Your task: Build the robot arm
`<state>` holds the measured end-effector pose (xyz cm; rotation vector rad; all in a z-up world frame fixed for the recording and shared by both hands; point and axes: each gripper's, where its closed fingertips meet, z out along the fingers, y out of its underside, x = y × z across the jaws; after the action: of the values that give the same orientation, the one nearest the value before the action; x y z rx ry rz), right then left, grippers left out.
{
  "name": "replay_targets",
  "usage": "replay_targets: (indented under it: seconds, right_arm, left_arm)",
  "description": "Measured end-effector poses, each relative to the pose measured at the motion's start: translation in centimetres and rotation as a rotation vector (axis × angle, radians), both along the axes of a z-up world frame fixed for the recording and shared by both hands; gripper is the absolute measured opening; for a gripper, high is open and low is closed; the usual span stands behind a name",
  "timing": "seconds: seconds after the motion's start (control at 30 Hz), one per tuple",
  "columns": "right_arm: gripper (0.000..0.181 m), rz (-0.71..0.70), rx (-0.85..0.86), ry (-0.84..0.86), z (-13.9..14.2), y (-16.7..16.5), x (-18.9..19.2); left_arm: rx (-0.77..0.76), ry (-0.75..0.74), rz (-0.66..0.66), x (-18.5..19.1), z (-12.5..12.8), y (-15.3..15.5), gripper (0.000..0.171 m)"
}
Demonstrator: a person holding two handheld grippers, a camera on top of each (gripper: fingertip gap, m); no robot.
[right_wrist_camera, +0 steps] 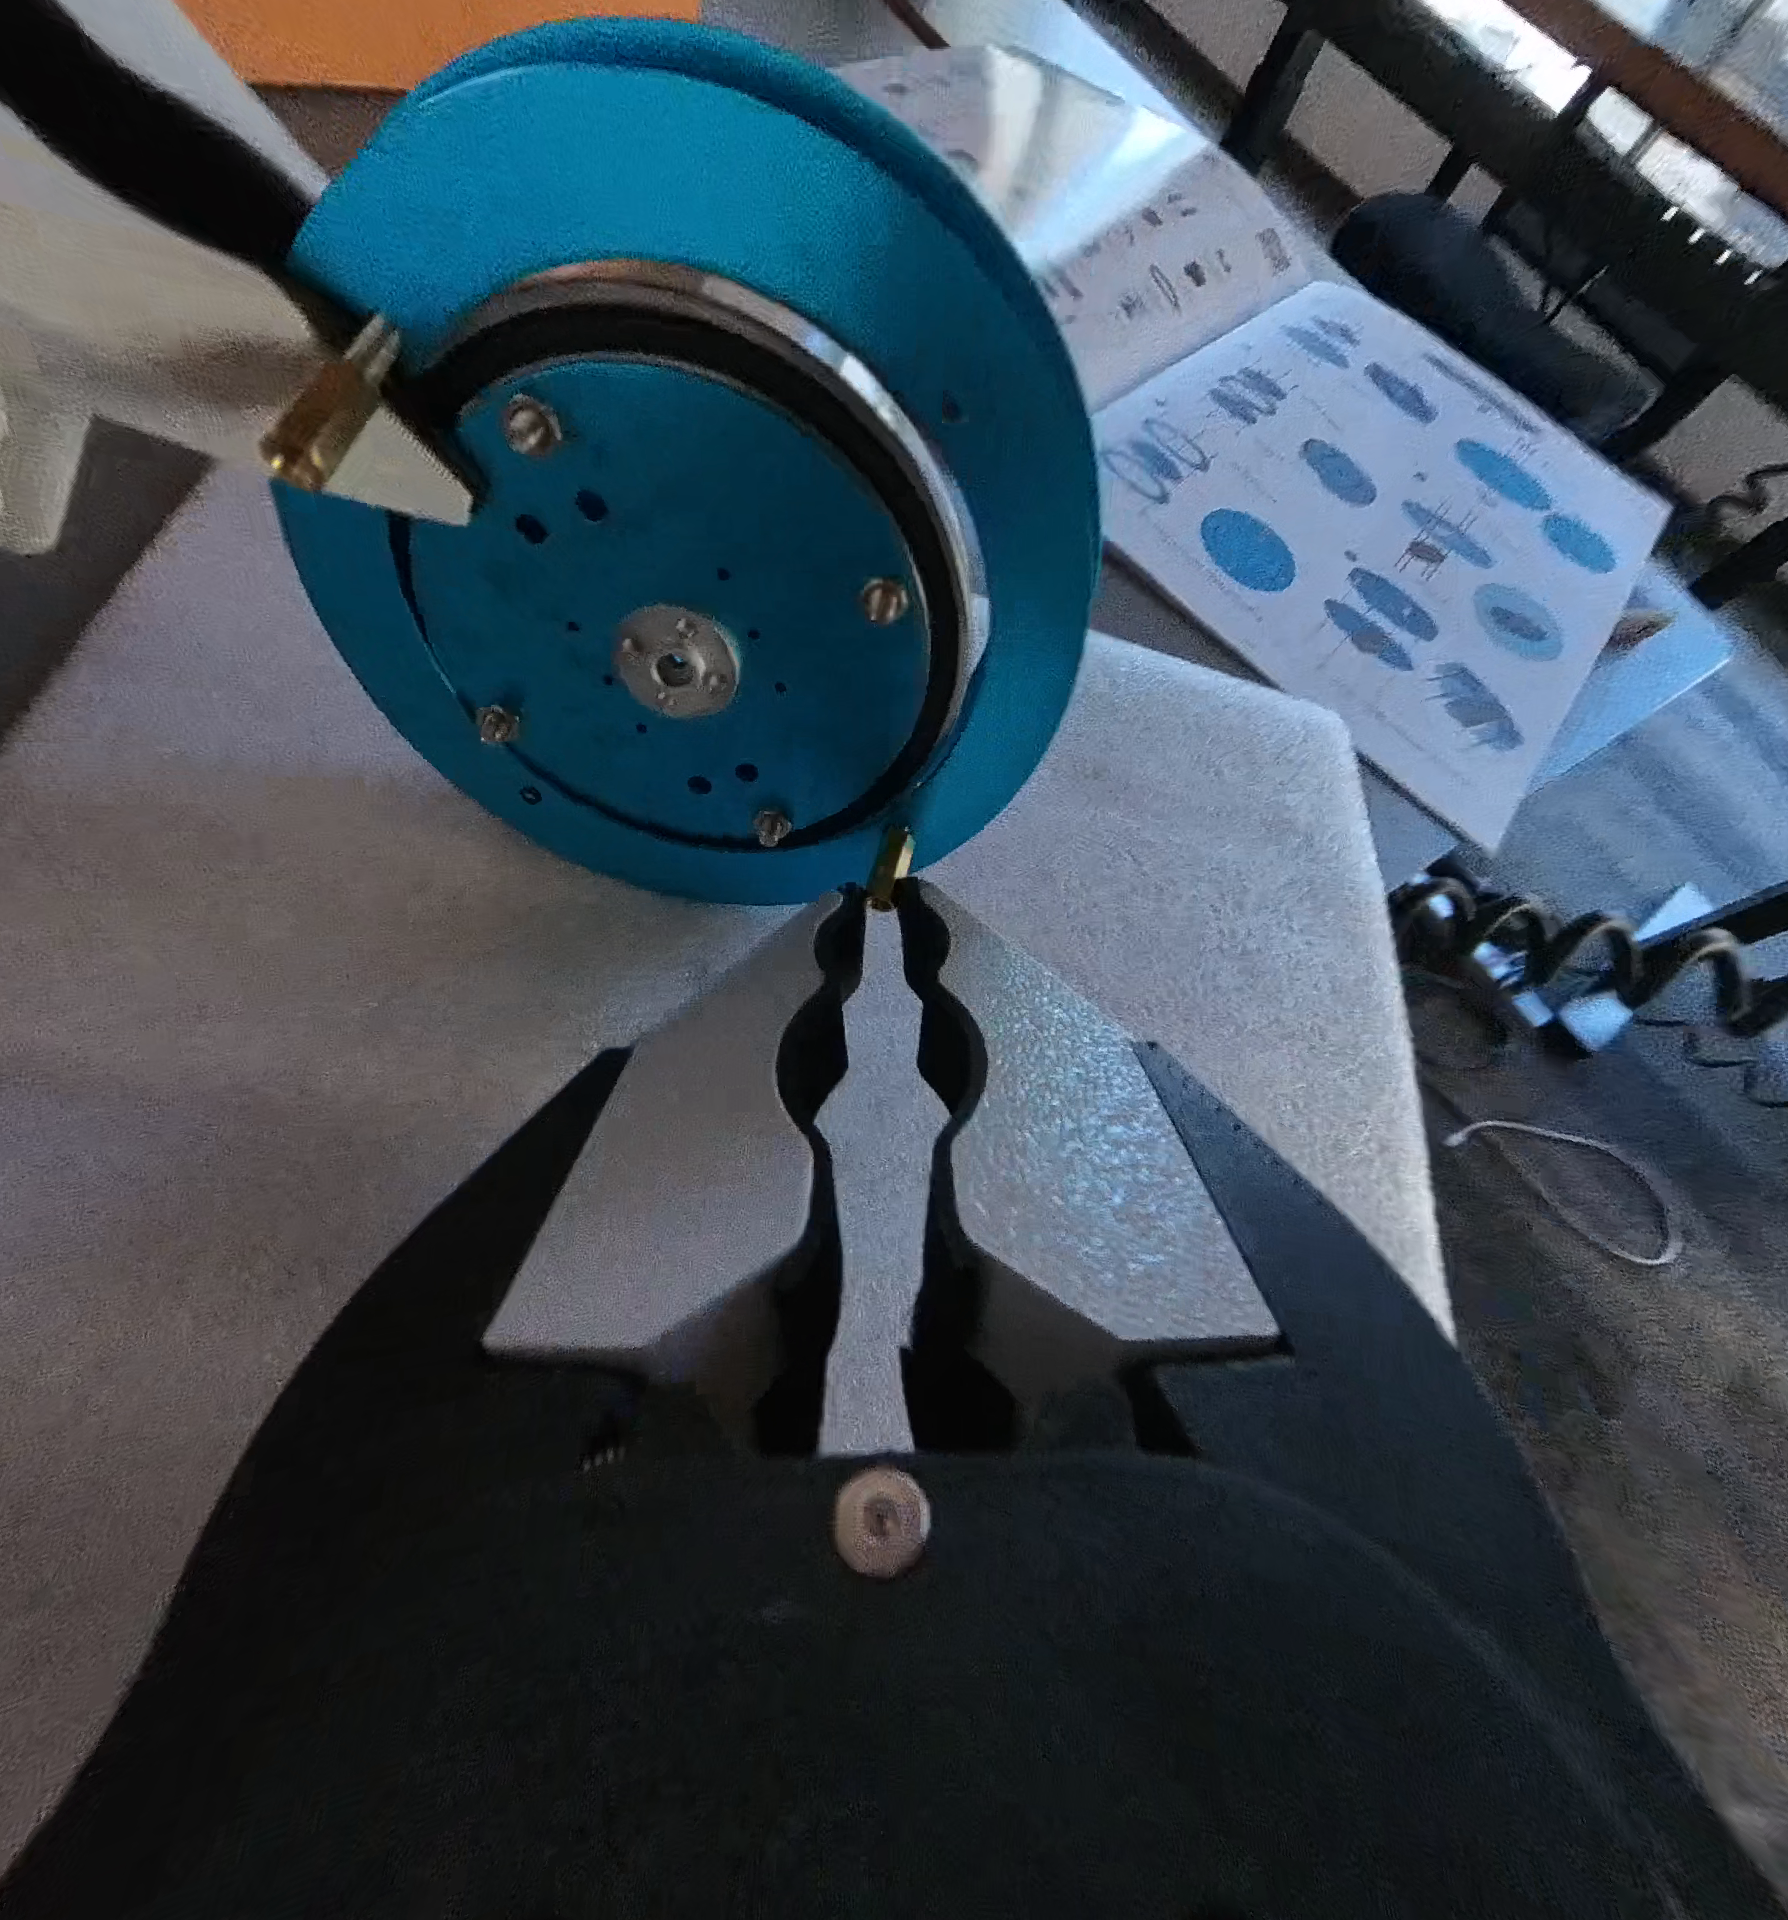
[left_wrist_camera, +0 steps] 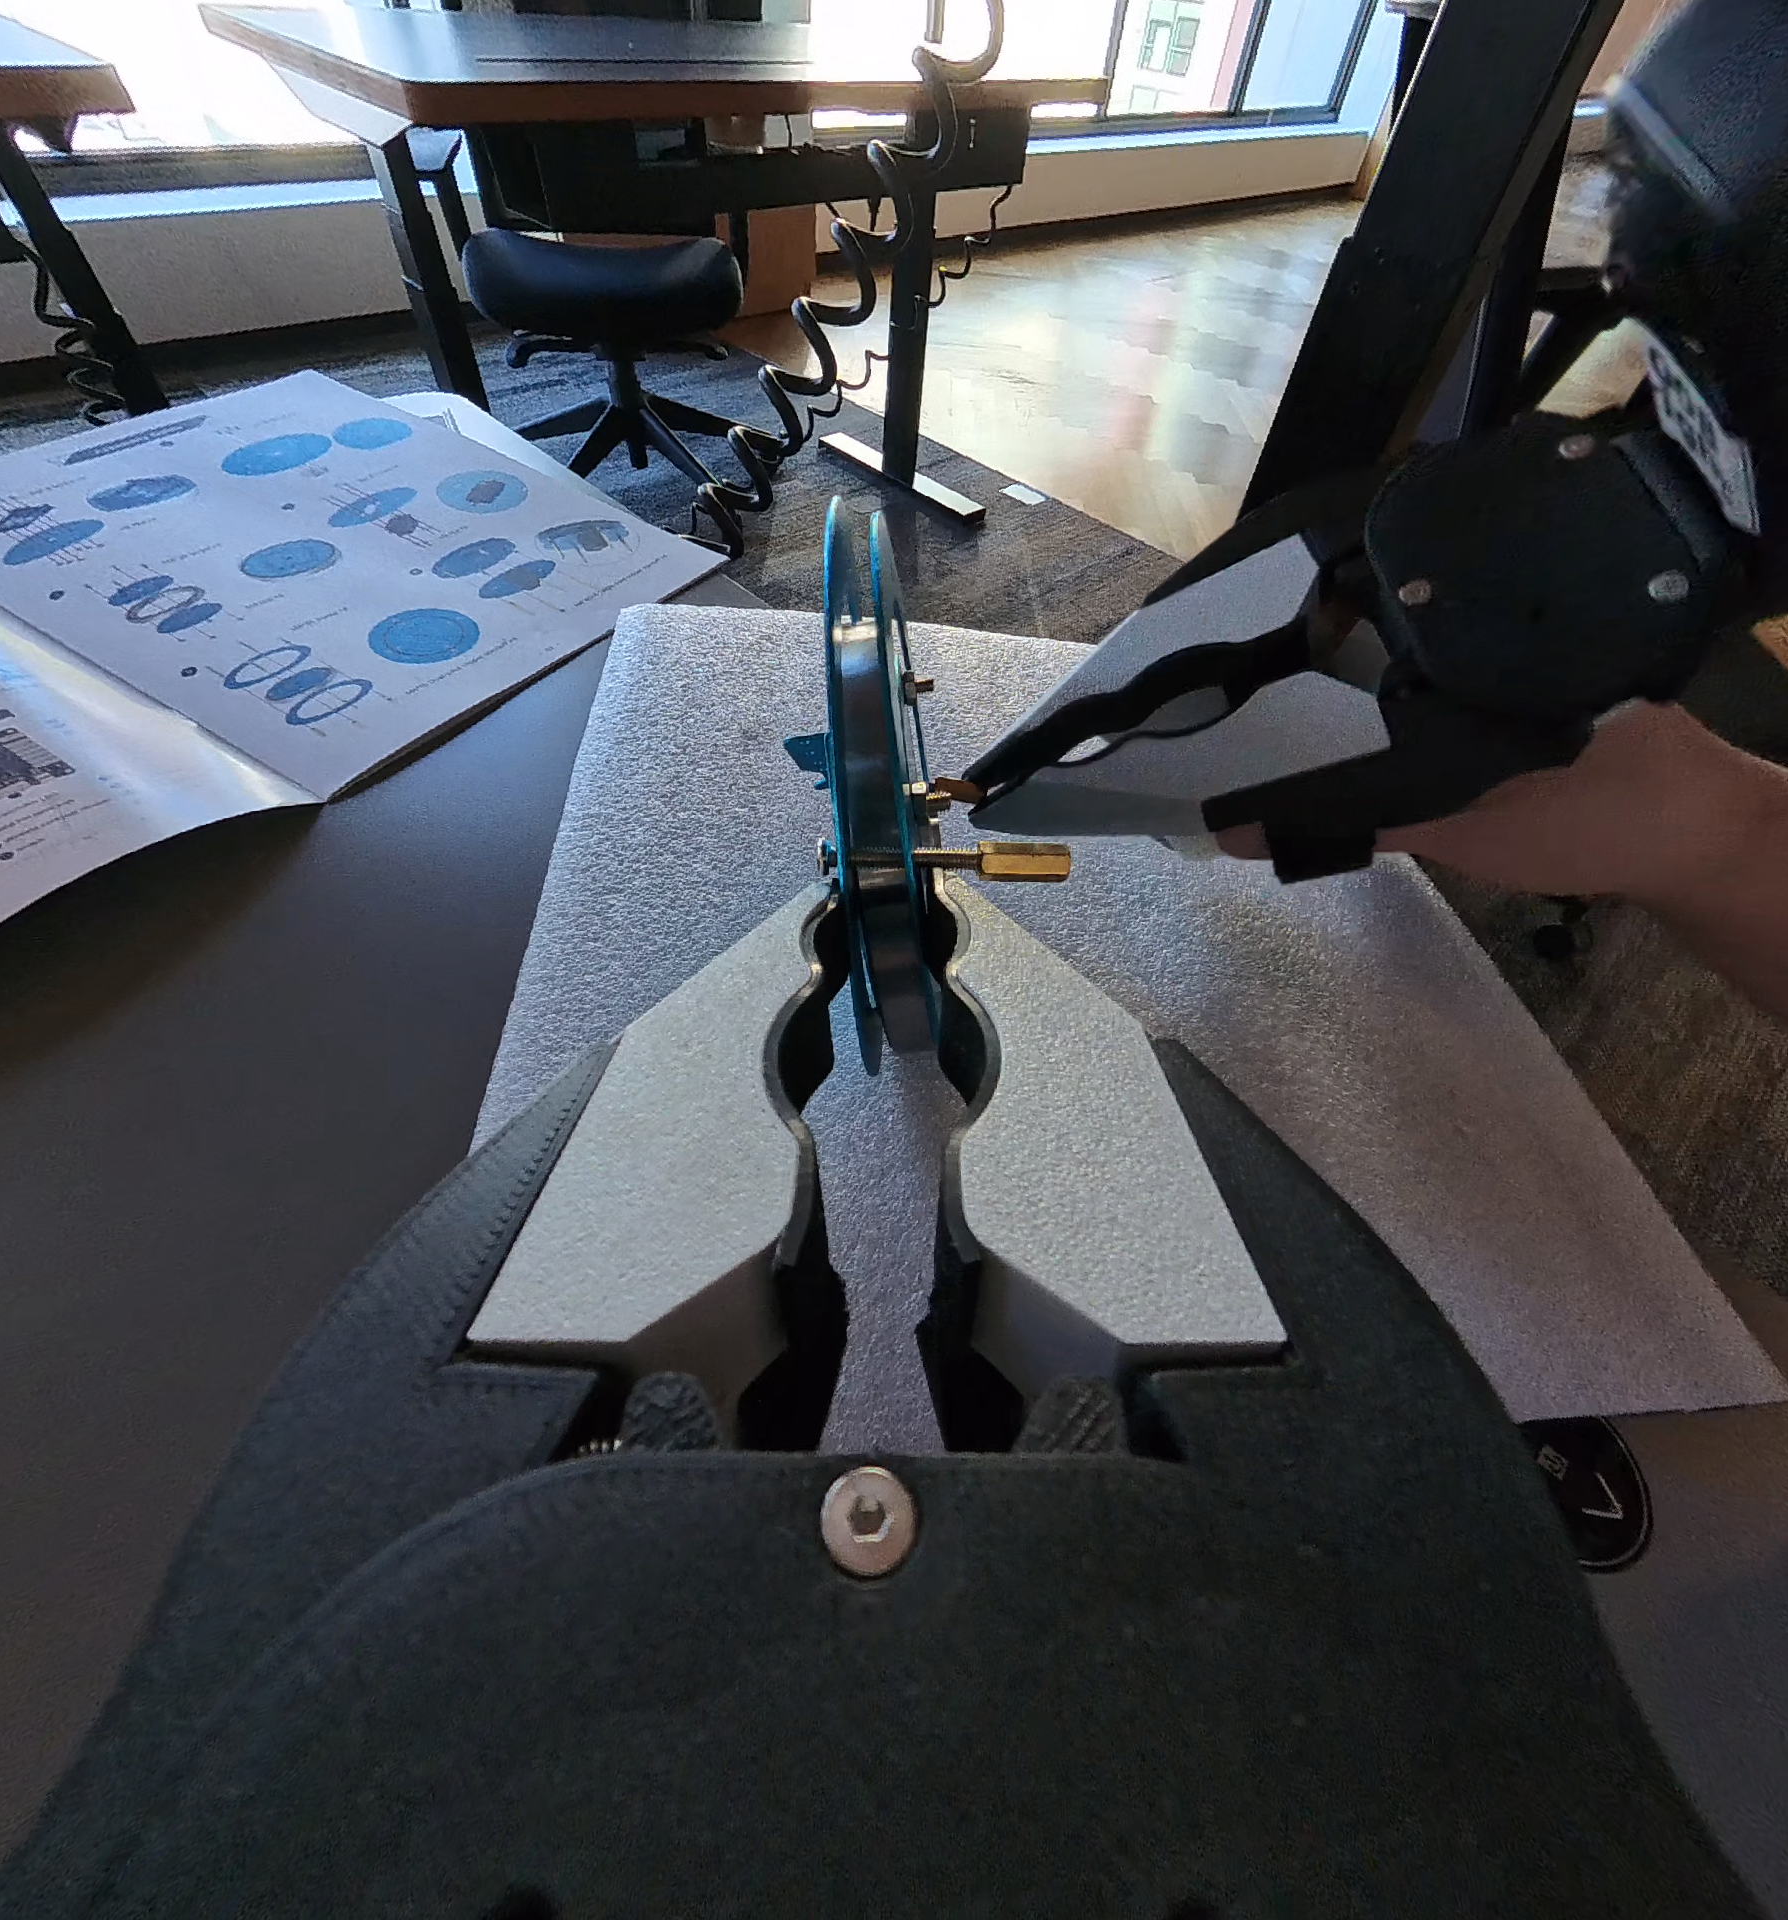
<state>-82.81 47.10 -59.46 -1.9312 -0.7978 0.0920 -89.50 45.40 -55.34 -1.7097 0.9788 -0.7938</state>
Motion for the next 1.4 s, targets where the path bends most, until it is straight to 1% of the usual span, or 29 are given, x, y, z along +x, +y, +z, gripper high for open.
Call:
replay_targets:
  seconds: [0.03,0.17,0.2,0.23,0.3,0.37,0.43,0.47,0.5,0.53,0.57,0.6,0.67,0.7,0.73,0.8,0.83,0.93,0.97,1.0,1.03,1.1,1.17,1.23,1.27,1.3,1.33,1.4]
  right_arm:
    - [0.005,-0.014,-0.053,0.078,0.0,0.0,0.0]
    - [0.004,-0.058,-0.327,0.533,0.1,0.0,-0.3]
    - [0.004,-0.054,-0.373,0.624,0.2,-0.1,-0.3]
    - [0.005,-0.042,-0.383,0.661,0.4,-0.1,-0.4]
    - [0.012,-0.011,-0.308,0.594,0.5,-0.2,-0.6]
    - [0.019,-0.029,-0.198,0.449,0.7,0.0,-0.6]
    - [0.008,-0.062,-0.118,0.290,0.5,0.3,-0.4]
    - [0.005,-0.075,-0.096,0.245,0.5,0.5,-0.3]
    - [0.005,-0.086,-0.111,0.261,0.4,0.5,-0.4]
    - [0.005,-0.095,-0.154,0.331,0.5,0.6,-0.4]
    - [0.005,-0.100,-0.219,0.444,0.4,0.6,-0.4]
    - [0.005,-0.101,-0.308,0.588,0.4,0.6,-0.4]
    - [0.003,-0.085,-0.530,0.932,0.5,0.4,-0.5]
    - [0.003,-0.064,-0.586,1.052,0.7,0.4,-0.4]
    - [0.003,-0.033,-0.588,1.101,0.9,0.4,-0.2]
    - [0.004,0.018,-0.504,1.060,1.4,0.4,0.2]
    - [0.011,0.060,-0.444,1.000,2.2,0.3,0.2]
    - [0.026,0.145,-0.242,0.689,3.4,0.8,1.1]
    - [0.030,0.183,-0.167,0.608,3.9,1.3,1.4]
    - [0.031,0.241,-0.127,0.550,4.2,1.5,1.4]
    - [0.032,0.305,-0.125,0.507,4.3,1.6,1.2]
    - [0.033,0.432,-0.177,0.432,3.5,1.7,0.6]
    - [0.034,0.506,-0.242,0.387,2.3,2.2,0.6]
    - [0.033,0.627,-0.329,0.493,2.8,1.6,-0.5]
    - [0.034,0.653,-0.388,0.539,2.8,1.6,-0.9]
    - [0.034,0.673,-0.438,0.560,2.7,1.6,-1.2]
    - [0.024,0.685,-0.488,0.561,2.2,1.6,-1.5]
    - [0.019,0.684,-0.579,0.599,1.9,2.1,-1.7]
  left_arm:
    - [0.001,0.003,0.000,0.0,0.0,0.0,0.013]
    - [-0.014,0.002,0.001,-0.2,-0.1,0.0,0.013]
    - [-0.015,0.003,0.001,-0.3,-0.2,0.0,0.013]
    - [-0.014,0.003,0.001,-0.3,-0.2,-0.1,0.013]
    - [-0.008,0.001,0.004,-0.3,-0.2,-0.2,0.013]
    - [0.000,0.002,0.007,-0.3,-0.2,-0.3,0.013]
    - [0.000,0.003,0.007,-0.3,-0.2,-0.3,0.013]
    - [-0.001,0.004,0.008,-0.3,-0.2,-0.2,0.013]
    - [-0.002,0.005,0.009,-0.3,-0.2,-0.2,0.013]
    - [-0.005,0.004,0.010,-0.4,-0.2,-0.2,0.013]
    - [-0.007,0.003,0.010,-0.4,-0.3,-0.2,0.013]
    - [-0.007,0.002,0.009,-0.4,-0.3,-0.2,0.013]
    - [-0.001,0.007,0.007,-0.3,-0.3,-0.3,0.013]
    - [0.003,0.010,0.005,-0.3,-0.3,-0.4,0.013]
    - [0.006,0.012,0.004,-0.3,-0.3,-0.4,0.012]
    - [0.007,0.016,0.002,-0.4,-0.3,-0.4,0.013]
    - [0.004,0.017,0.000,-0.4,-0.4,-0.4,0.013]
    - [-0.030,0.011,-0.010,-0.6,-0.5,-0.3,0.013]
    - [-0.041,0.012,-0.014,-0.7,-0.5,-0.2,0.013]
    - [-0.046,0.014,-0.020,-0.7,-0.6,-0.2,0.013]
    - [-0.044,0.021,-0.031,-0.7,-0.6,-0.3,0.013]
    - [-0.038,0.045,-0.053,-0.8,-0.7,-0.3,0.013]
    - [-0.038,0.069,-0.084,-0.9,-0.8,-0.4,0.013]
    - [-0.056,0.086,-0.113,-1.1,-0.9,-0.4,0.013]
    - [-0.069,0.089,-0.129,-1.2,-1.0,-0.3,0.013]
    - [-0.090,0.086,-0.140,-1.3,-1.0,-0.2,0.013]
    - [-0.124,0.075,-0.148,-1.3,-1.0,0.0,0.012]
    - [-0.212,0.040,-0.163,-1.5,-1.1,0.6,0.013]
